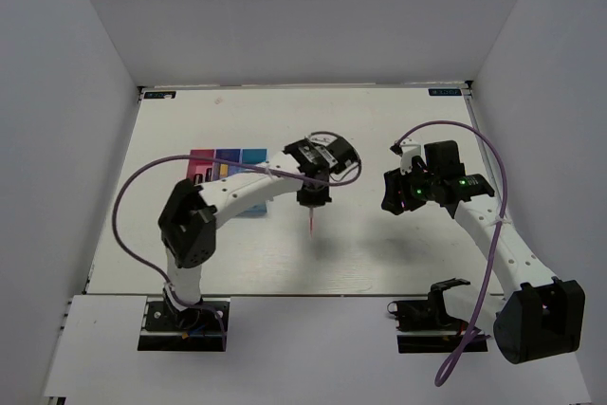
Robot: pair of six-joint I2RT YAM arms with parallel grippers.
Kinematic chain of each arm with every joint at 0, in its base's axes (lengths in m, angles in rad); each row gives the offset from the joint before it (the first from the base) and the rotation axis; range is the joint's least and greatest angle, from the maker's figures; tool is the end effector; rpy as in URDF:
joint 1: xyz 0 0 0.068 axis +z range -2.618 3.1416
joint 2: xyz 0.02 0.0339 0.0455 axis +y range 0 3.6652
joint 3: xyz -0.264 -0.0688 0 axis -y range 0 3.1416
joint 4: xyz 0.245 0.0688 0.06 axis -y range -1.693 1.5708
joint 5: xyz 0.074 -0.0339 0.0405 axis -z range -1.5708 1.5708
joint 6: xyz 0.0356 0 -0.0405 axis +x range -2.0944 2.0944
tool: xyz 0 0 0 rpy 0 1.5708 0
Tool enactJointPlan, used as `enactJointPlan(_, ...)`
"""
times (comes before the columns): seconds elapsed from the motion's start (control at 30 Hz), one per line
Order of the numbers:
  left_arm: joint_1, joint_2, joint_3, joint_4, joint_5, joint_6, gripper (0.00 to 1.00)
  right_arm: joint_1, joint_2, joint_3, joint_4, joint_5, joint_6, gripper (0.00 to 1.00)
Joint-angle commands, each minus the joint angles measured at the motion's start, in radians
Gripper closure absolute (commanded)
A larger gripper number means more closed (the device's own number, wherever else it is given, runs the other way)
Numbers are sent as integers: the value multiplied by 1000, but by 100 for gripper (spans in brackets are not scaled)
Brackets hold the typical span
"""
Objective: Sort the stationery into containers
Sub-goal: Pick up the pen from the center of the board, then place the pen in the storage box.
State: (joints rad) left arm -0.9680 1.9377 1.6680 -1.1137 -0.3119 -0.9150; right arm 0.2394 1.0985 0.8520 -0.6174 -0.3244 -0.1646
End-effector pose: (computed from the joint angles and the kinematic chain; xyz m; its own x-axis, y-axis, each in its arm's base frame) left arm 0.2284 -0.3125 0.2465 -0.9354 0.0285 -0.3526 0.0168 0.9992 0.0362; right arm 0.2131 0.0637 0.2651 -0.6589 -0.3207 -0.6804 -0.5411 0.8304 0.1327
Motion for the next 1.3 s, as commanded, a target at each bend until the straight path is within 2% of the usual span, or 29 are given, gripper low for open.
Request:
enactJointPlan(0.0, 93, -177, 21, -98, -141, 198, 100, -5, -19, -10, 31, -24, 2, 40)
enactJointPlan(0.17, 267, -229, 19, -107, -237, 333, 100, -5, -9, -11, 30, -35, -4, 40)
enactJointPlan(0.33, 396, -204, 38, -28, -233, 468, 100, -5, 9, -14, 33, -42, -9, 40)
enactJointPlan(0.43, 429, -172, 38, 24, -198, 493, 100, -5, 15, -18, 33, -41, -13, 40)
enactJointPlan(0.7, 476, -91, 4, 118, -126, 496, 90, -8, 40, -19, 33, -41, -24, 36)
enactJointPlan(0.8, 485, -66, 1, 140, -104, 492, 83, -11, 52, -18, 33, -39, -27, 34)
enactJointPlan(0.83, 485, -60, 2, 149, -101, 489, 76, -9, 52, -16, 31, -38, -30, 33)
enactJointPlan(0.93, 488, -45, 3, 156, -78, 487, 61, -17, 63, -14, 25, -39, -38, 28)
enactJointPlan(1.0, 488, -42, 1, 155, -79, 487, 47, -22, 63, -13, 24, -38, -38, 27)
enactJointPlan(1.07, 489, -46, -5, 156, -62, 484, 42, -26, 60, -14, 24, -35, -38, 23)
enactJointPlan(1.17, 489, -63, -13, 150, -50, 473, 41, -38, 57, -14, 27, -36, -38, 23)
enactJointPlan(1.23, 488, -83, -10, 137, -36, 466, 47, -48, 55, -14, 25, -27, -36, 26)
enactJointPlan(1.27, 479, -115, -10, 121, -33, 461, 72, -57, 52, -14, 27, -22, -35, 29)
